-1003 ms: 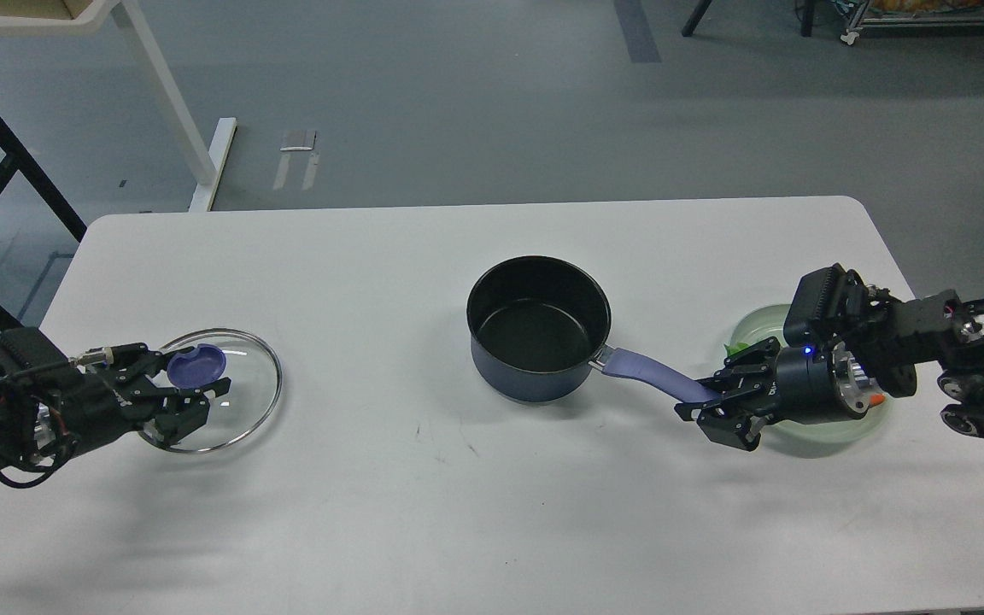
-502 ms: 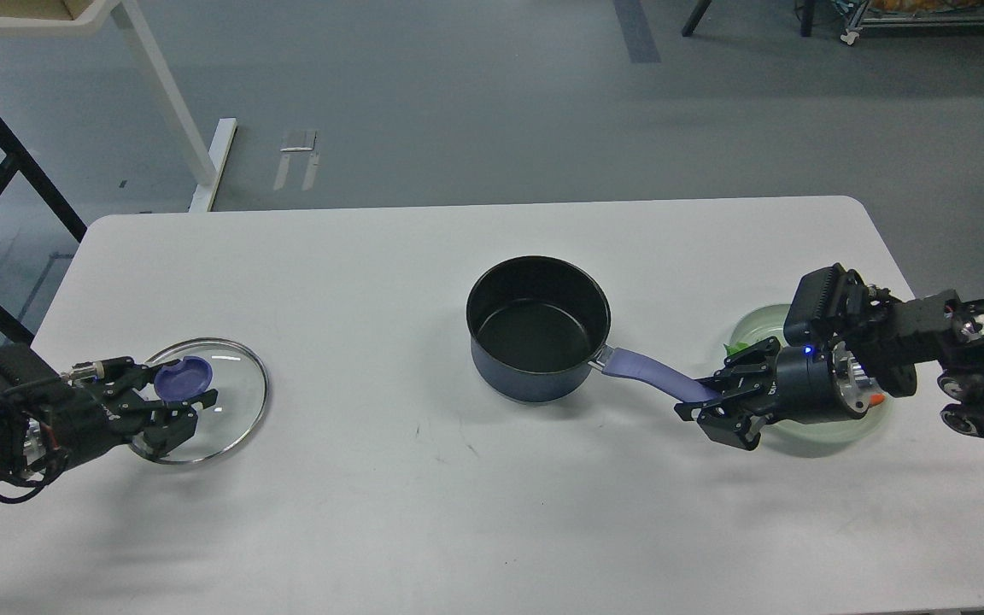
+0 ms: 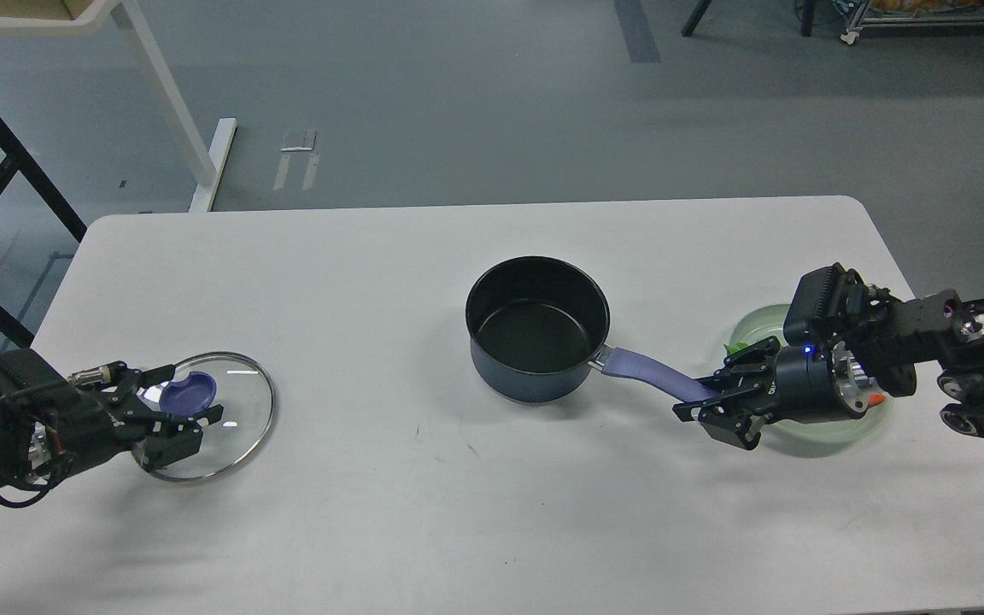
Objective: Open pot lid
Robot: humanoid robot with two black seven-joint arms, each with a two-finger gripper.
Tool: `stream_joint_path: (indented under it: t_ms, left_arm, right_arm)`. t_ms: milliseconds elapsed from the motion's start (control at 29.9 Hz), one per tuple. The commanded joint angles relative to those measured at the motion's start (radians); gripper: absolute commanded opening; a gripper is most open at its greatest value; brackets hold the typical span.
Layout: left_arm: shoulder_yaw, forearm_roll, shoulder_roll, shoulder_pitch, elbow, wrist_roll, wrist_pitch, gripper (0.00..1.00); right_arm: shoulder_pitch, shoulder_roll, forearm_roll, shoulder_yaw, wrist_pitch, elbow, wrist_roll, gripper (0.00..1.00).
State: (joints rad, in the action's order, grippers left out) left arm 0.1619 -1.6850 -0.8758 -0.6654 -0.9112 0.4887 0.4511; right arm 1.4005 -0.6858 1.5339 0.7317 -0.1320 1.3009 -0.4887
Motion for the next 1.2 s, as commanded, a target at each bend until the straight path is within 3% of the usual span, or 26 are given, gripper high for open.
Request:
stream_joint_path:
  t_ms: [0,234,401,568,702,869,1003,1170]
  left_arm:
    - [-0.001,0.056,-0.003,-0.013,-0.032,0.000,-0.006,0.97]
    - [-0.005,0.139,-0.005,-0.019,-0.055,0.000,-0.029,0.98]
    - [-0.021,0.264,-0.011,-0.052,-0.092,0.000,-0.113,0.98]
    - [-0.022,0.610,-0.051,-0.132,-0.153,0.000,-0.294,0.99]
    - [-0.022,0.910,-0.078,-0.201,-0.167,0.000,-0.492,0.99]
    - [-0.038,1.158,-0.100,-0.258,-0.163,0.000,-0.659,0.99]
    - [-0.100,1.263,-0.097,-0.260,-0.161,0.000,-0.721,0.99]
    - [-0.136,1.344,-0.081,-0.260,-0.163,0.000,-0.724,0.99]
  right_arm:
    - [0.000,0.000,0.000,0.000,0.000,0.000,0.000,0.36]
    - [0.000,0.000,0.000,0.000,0.000,0.000,0.000,0.36]
    - [0.000,0.000,0.000,0.000,0.000,0.000,0.000,0.38]
    - [0.000,0.000,0.000,0.000,0.000,0.000,0.000,0.49]
    - [0.000,-0.001,-0.001,0.000,0.000,0.000,0.000,0.66]
    - [0.017,-0.018,-0.034,-0.008,0.000,0.005,0.000,0.91]
    - [0.049,-0.046,-0.099,-0.034,0.002,0.005,0.000,0.97]
    - [0.055,-0.104,-0.280,-0.135,0.005,0.009,0.000,0.97]
